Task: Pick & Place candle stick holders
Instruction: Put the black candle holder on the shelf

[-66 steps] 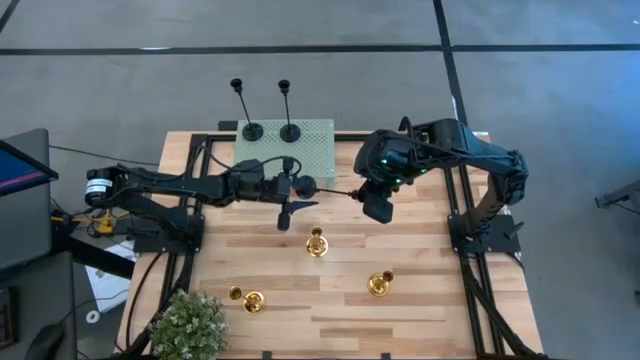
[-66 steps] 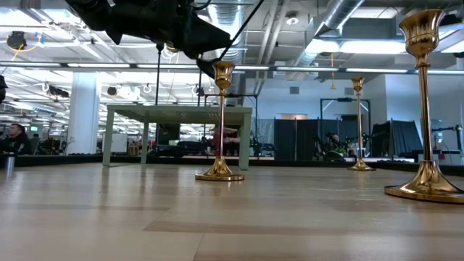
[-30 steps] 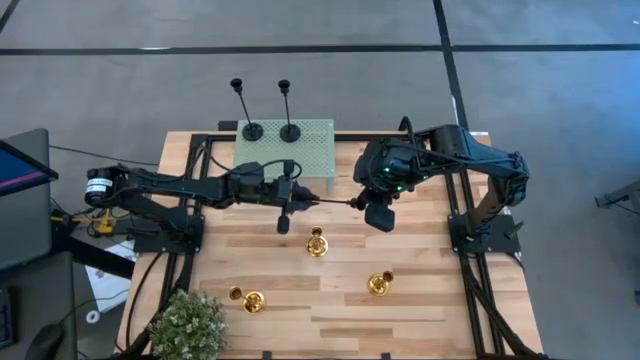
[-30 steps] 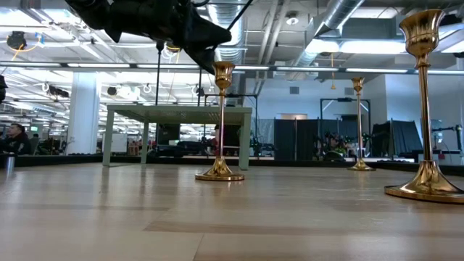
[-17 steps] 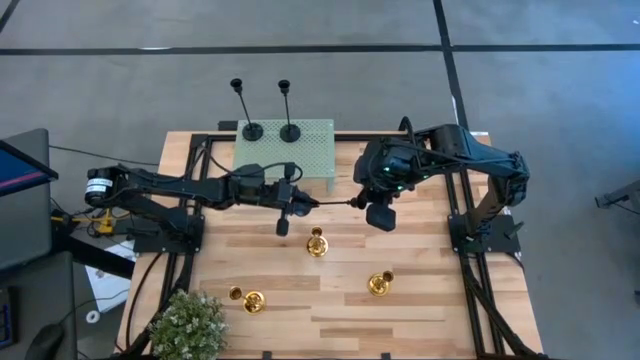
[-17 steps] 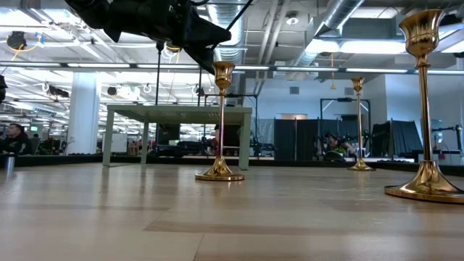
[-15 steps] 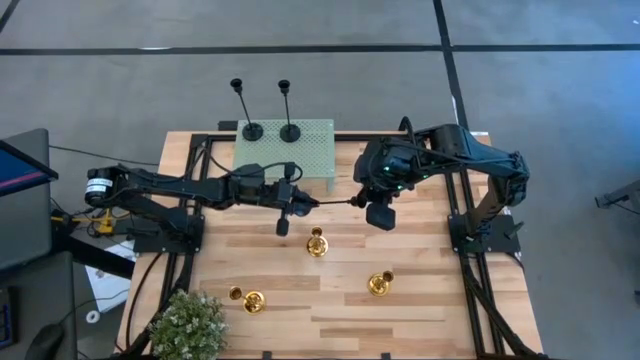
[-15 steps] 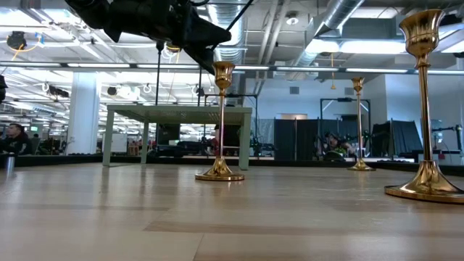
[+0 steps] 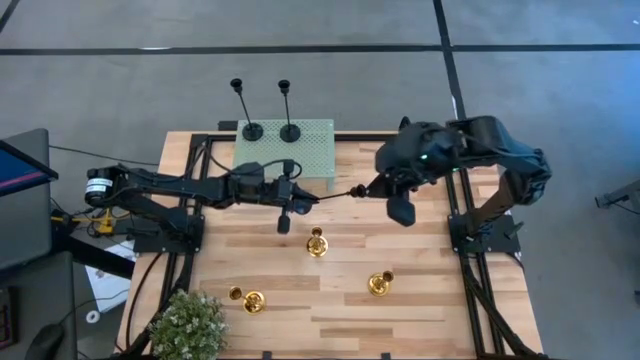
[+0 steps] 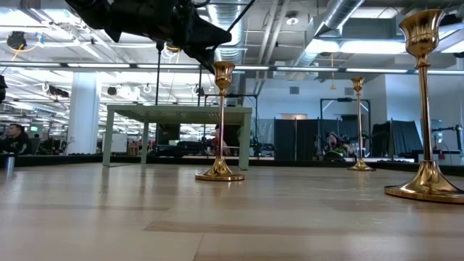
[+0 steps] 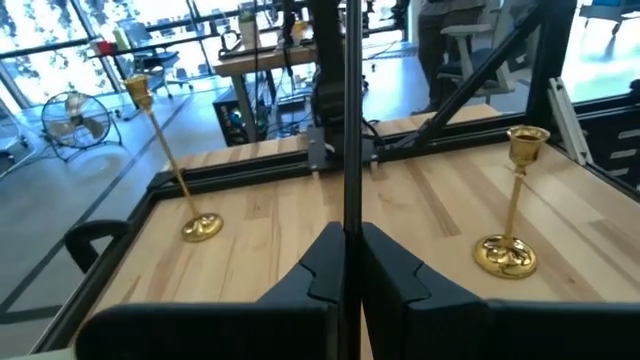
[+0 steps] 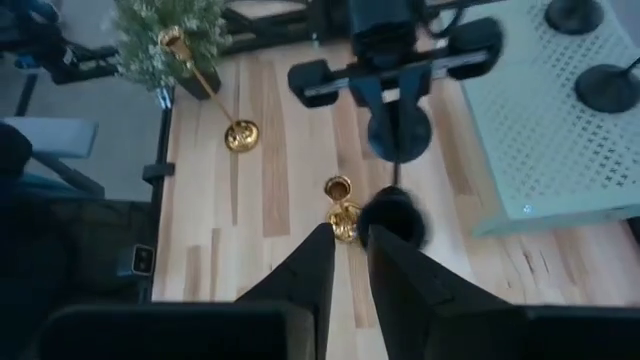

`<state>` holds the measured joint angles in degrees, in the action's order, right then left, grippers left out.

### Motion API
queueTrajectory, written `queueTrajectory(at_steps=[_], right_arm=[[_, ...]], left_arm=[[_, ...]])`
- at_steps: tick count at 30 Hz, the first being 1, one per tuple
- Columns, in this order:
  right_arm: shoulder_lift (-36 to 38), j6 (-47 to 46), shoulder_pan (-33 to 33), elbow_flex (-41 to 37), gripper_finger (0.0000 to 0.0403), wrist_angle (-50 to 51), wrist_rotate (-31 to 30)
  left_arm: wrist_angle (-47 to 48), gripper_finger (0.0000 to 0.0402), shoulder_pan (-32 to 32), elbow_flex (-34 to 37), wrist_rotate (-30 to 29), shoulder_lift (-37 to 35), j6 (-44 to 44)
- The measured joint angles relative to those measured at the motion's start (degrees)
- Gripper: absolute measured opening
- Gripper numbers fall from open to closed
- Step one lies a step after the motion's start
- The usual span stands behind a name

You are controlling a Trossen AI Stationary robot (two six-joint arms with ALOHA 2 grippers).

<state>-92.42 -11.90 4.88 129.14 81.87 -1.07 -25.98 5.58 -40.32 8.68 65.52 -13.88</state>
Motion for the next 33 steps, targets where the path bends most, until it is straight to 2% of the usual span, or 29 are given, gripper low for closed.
queueTrajectory(at_steps=[6, 12, 18, 22, 29, 33], right_arm=[[4.7, -2.3, 0.6, 0.0, 0.0054, 3.9, -0.9], [6.8, 0.6, 9.2, 0.0, 0.0009, 4.7, -18.2], [6.1, 0.4, 19.1, 0.0, 0.0004, 5.9, -29.0], [5.6, -2.9, 24.7, -0.7, 0.0002, 7.8, -35.8], [8.4, -7.6, 29.8, -10.6, 0.0000, 8.1, -44.5], [12.2, -12.7, 30.7, -19.6, 0.0000, 7.5, -45.7]], left_arm=[[-0.4, 0.0013, 0.0, 0.0, -0.4, -2.2, -0.2], [-0.5, 0.0013, 0.0, 1.1, -0.1, -7.3, -0.8], [-0.8, 0.0013, 0.0, 5.1, -0.1, -14.2, -0.9], [-1.3, 0.0013, 0.0, 7.7, -0.2, -18.3, -0.9], [-4.9, 0.0013, 0.0, 10.8, -0.1, -20.8, -0.9], [-5.9, 0.0013, 0.0, 11.2, -0.1, -20.4, -0.9]])
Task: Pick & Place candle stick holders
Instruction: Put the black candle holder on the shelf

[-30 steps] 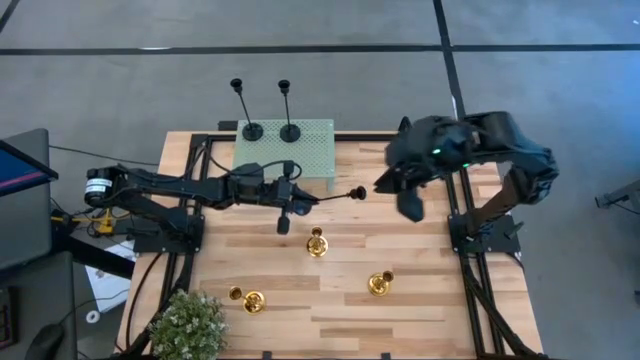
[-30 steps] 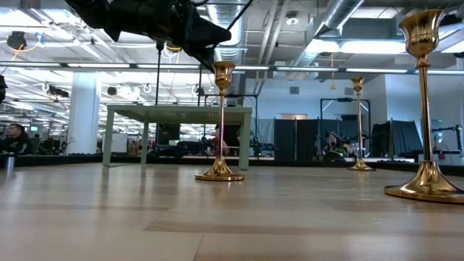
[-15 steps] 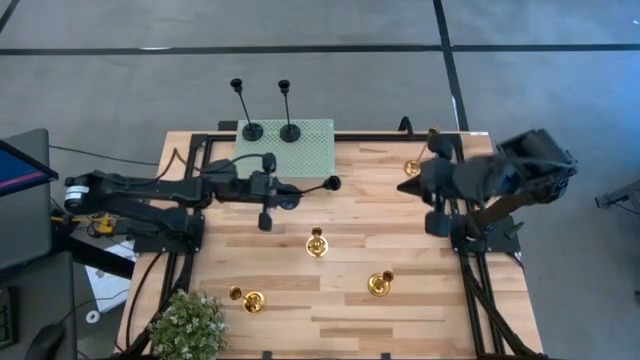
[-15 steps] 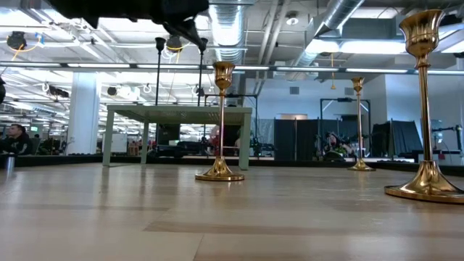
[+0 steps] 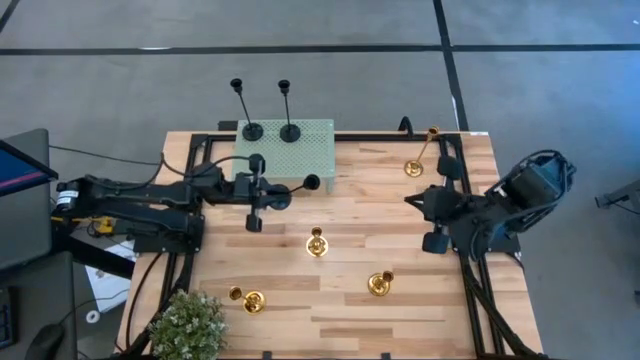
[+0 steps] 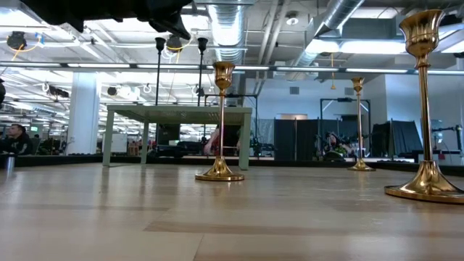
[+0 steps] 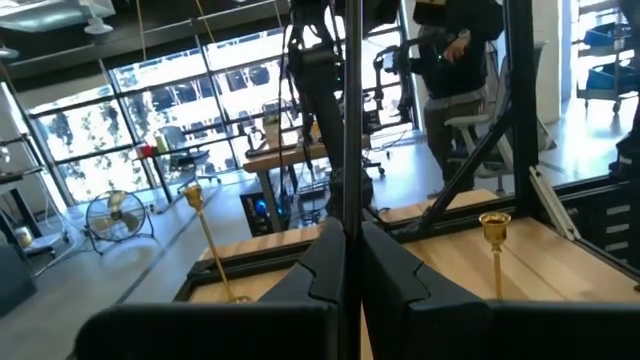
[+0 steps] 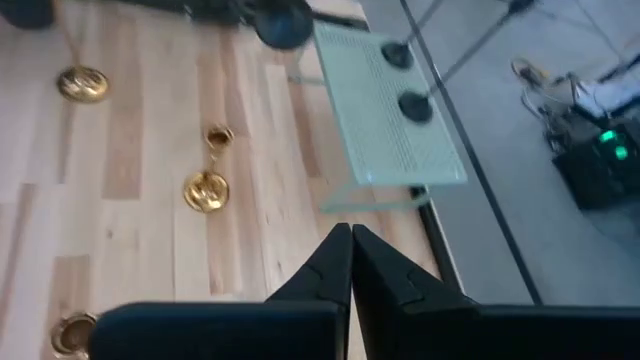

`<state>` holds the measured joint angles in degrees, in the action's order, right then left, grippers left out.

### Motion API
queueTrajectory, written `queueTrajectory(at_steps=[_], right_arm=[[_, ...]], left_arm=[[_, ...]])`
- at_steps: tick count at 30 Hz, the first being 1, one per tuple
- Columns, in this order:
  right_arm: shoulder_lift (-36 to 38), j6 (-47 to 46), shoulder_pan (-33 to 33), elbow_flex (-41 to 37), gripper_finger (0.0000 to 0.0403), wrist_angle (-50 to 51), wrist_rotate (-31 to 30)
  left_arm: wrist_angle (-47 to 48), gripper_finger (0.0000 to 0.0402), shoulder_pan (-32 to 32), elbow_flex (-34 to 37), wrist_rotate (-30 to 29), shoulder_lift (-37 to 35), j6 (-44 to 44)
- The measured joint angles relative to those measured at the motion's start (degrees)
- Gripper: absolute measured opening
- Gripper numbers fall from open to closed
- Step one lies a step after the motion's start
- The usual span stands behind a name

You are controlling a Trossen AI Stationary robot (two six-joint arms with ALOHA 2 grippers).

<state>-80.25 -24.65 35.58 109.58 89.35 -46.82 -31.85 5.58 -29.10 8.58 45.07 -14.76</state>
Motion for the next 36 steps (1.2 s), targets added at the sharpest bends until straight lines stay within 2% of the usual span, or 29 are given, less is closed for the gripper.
queueTrajectory(at_steps=[5, 9, 15, 21, 25, 31, 33, 36], right_arm=[[6.5, -0.3, 0.0, -12.3, 0.0000, -7.9, 0.0], [12.9, 4.2, 0.0, -23.6, 0.0000, -19.6, 0.2], [22.1, 16.5, -1.5, -43.2, 0.0000, -46.2, 4.1], [27.0, 29.9, -7.0, -60.9, 0.0000, -74.2, 8.7], [27.6, 37.1, -12.3, -70.4, 0.0000, -94.6, 12.3], [23.0, 41.5, -22.1, -81.4, 0.0000, -128.4, 27.2], [20.2, 41.3, -25.0, -82.7, 0.0000, -134.6, 30.3], [15.6, 39.4, -28.4, -82.8, 0.0000, -137.9, 32.9]], left_arm=[[-0.4, 0.0013, 0.0, 0.0, 0.3, 0.3, 0.0], [-0.9, 0.0013, 0.0, 0.0, 1.9, 0.7, 0.0], [-1.1, 0.0013, 0.0, 0.0, 2.2, 0.7, 0.0], [-1.6, 0.0013, 0.0, 0.0, 2.2, 0.8, 0.4], [-1.6, 0.0013, 0.0, 0.0, 2.2, 0.8, 0.7], [-1.6, 0.0013, 0.0, 0.0, 2.2, 1.5, 0.7], [-1.7, 0.0013, 0.0, 0.0, 2.2, 2.2, 0.7], [-1.6, 0.0013, 0.0, 0.0, 2.2, 3.4, 1.8]])
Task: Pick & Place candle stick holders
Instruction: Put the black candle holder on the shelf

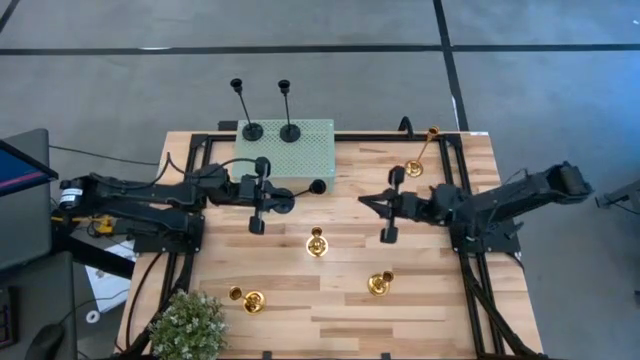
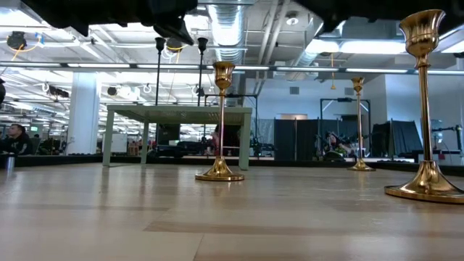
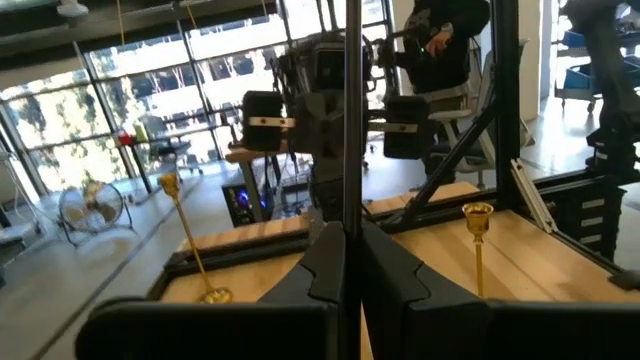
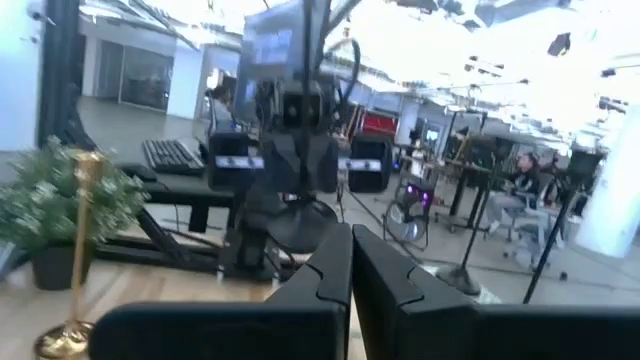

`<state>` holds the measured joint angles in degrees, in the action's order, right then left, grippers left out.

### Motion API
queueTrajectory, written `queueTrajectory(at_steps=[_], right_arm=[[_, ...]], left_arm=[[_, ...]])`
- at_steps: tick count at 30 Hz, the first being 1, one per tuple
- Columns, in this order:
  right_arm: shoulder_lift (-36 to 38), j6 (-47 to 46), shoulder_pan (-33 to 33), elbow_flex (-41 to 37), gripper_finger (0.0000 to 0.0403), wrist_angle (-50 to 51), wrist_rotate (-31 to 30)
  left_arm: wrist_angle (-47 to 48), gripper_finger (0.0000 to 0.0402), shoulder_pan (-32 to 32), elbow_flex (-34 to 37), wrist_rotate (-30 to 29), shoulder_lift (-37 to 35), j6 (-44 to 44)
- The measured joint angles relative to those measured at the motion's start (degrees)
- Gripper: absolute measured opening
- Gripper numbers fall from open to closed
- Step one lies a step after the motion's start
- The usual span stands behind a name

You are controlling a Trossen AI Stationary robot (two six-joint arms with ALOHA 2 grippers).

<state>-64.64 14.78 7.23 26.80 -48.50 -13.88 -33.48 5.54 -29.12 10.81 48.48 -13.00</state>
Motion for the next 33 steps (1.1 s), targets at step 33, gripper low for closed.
queueTrajectory(at_steps=[33], right_arm=[[-25.6, -8.3, -5.1, 21.0, 0.0122, -8.8, 6.5]], left_arm=[[-1.8, 0.0013, 0.0, 0.0, -0.1, 2.9, 3.0]])
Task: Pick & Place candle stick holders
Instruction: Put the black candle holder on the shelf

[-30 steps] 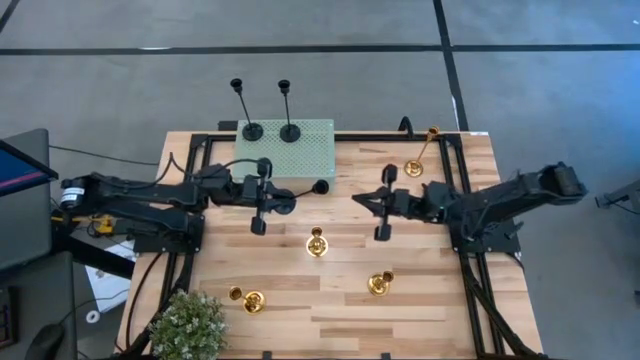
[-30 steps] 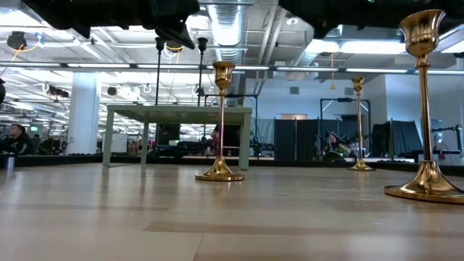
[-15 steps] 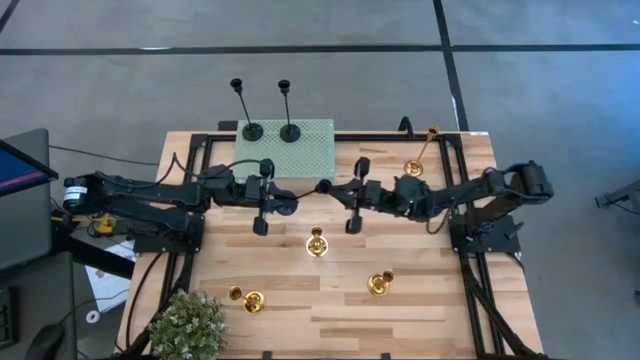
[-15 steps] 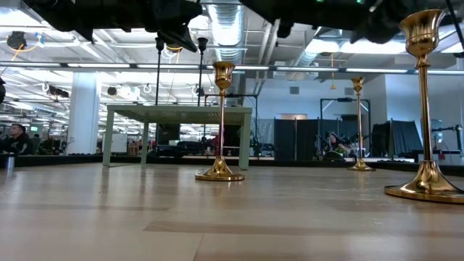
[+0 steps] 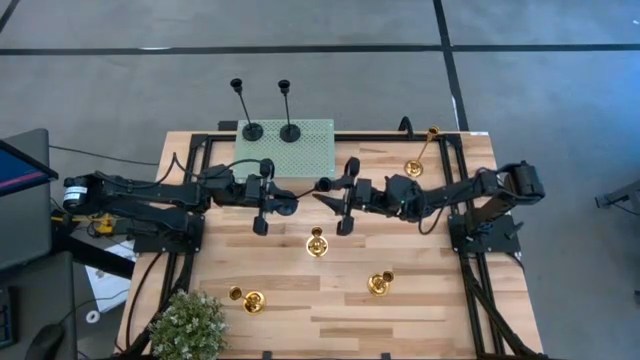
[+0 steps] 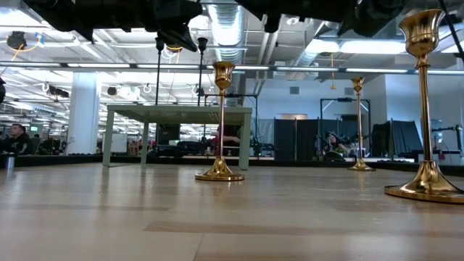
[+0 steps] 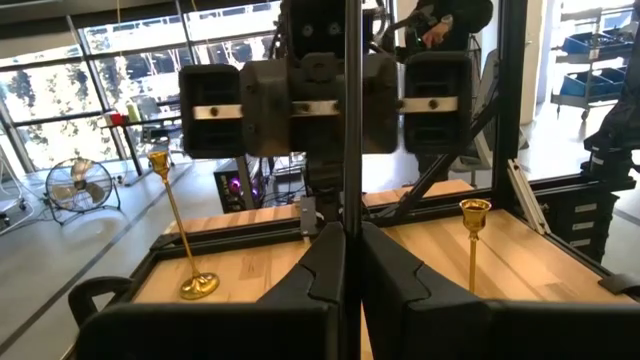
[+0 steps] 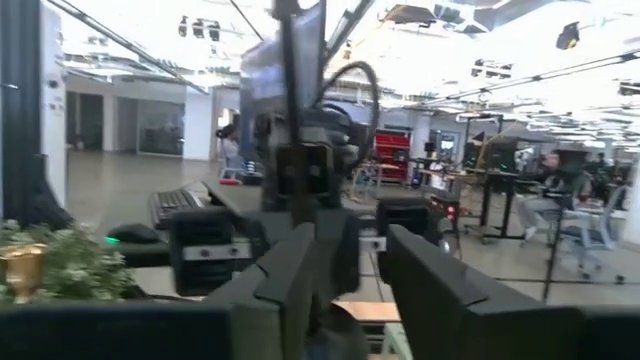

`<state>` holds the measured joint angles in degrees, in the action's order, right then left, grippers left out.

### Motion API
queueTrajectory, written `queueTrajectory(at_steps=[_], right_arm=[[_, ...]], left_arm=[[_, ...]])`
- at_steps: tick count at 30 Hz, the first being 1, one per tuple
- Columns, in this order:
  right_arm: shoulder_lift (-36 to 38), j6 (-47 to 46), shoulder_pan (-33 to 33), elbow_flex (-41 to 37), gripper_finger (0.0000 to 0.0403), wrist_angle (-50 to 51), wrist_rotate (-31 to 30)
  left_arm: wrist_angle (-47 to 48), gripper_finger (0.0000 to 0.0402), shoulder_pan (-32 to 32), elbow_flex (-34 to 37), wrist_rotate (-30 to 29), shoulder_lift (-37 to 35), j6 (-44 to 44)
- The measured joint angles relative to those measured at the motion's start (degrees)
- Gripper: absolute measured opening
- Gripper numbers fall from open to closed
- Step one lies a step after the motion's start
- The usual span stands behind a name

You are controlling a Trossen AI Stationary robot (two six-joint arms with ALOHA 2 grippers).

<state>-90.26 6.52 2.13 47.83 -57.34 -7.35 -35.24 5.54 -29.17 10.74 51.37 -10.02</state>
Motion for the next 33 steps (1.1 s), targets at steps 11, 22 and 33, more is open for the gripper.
queueTrajectory(at_steps=[11, 22, 33], right_arm=[[0.0, 1.4, 1.5, 2.7, 0.0173, -2.9, 0.0], [-0.1, 0.9, 1.1, 3.4, 0.0159, -0.9, 0.0], [-0.1, 0.9, 1.1, 3.4, 0.0145, -1.0, 0.1]], left_arm=[[0.0, 0.0013, 0.0, 0.0, -0.4, 0.8, 0.0], [-3.7, 0.0013, 0.0, 0.1, -0.4, 2.3, -0.1], [-10.4, 0.0013, 0.0, 0.0, -0.4, 7.7, -0.2]])
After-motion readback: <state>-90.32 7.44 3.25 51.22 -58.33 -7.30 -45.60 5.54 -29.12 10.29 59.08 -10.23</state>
